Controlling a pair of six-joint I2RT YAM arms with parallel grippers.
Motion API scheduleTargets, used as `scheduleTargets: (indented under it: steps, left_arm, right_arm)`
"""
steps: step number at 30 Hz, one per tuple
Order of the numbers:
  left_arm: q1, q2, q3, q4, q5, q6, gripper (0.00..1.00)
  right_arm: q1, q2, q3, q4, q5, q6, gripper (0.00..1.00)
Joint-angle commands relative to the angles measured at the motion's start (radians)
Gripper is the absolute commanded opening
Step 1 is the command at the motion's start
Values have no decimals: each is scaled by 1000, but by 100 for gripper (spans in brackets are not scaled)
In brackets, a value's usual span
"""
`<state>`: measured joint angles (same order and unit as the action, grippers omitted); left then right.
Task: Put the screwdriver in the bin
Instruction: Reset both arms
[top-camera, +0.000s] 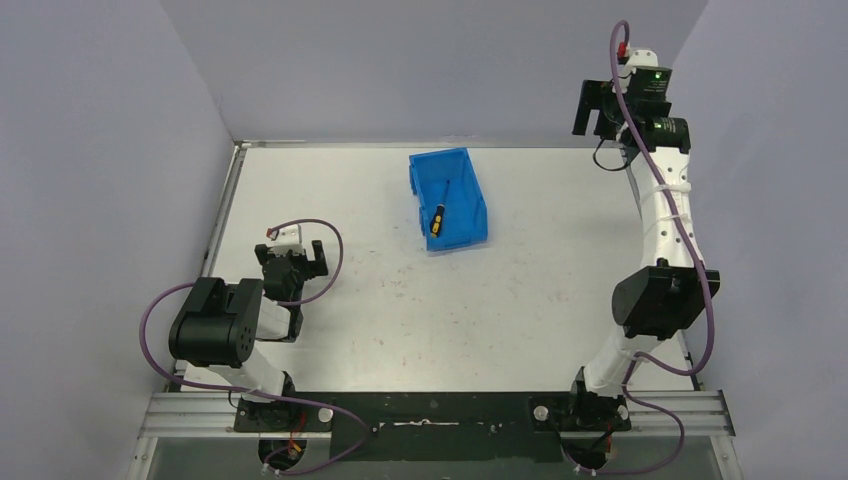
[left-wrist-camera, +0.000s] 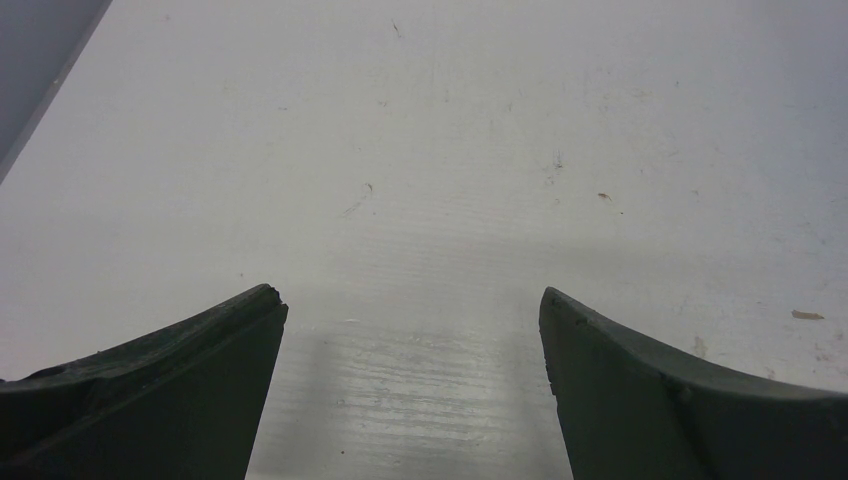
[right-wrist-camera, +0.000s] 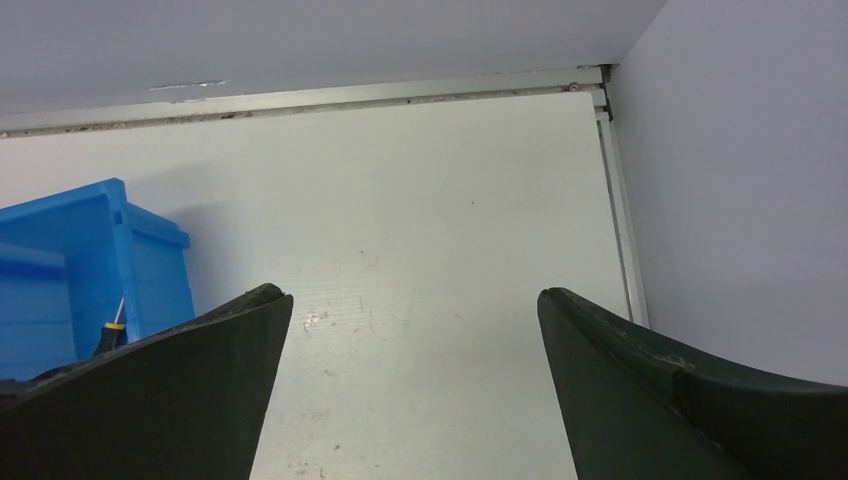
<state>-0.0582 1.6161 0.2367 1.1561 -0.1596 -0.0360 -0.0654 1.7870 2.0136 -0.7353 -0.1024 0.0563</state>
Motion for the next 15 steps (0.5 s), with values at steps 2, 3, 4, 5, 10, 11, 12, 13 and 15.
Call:
scheduleTargets:
  steps: [2, 3, 4, 5, 10, 11, 12, 13, 15]
  left_arm:
    - [-2, -5, 18, 53, 3, 6, 97]
    - [-1, -6, 18, 53, 3, 7, 97]
    - [-2, -5, 18, 54, 3, 6, 97]
    - [-2, -5, 18, 53, 3, 6, 97]
    - [-2, -5, 18, 54, 3, 6, 97]
    - [-2, -5, 18, 53, 3, 6, 97]
    - [-2, -5, 18, 54, 3, 6, 97]
    - [-2, -6, 18, 53, 3, 7, 97]
    - [-2, -5, 18, 54, 3, 7, 97]
  right_arm:
    - [10, -51, -9, 17, -51, -8, 100]
    - [14, -54, -13, 20, -52, -11, 100]
    - [17, -54, -18, 22, -52, -14, 100]
    - [19, -55, -23, 23, -53, -16, 100]
    - [21, -63, -36, 30, -50, -23, 100]
    - [21, -61, -34, 30, -55, -23, 100]
    - [21, -53, -28, 25, -56, -21, 100]
    - [21, -47, -18, 17, -56, -19, 100]
    - [21, -47, -24, 25, -53, -14, 100]
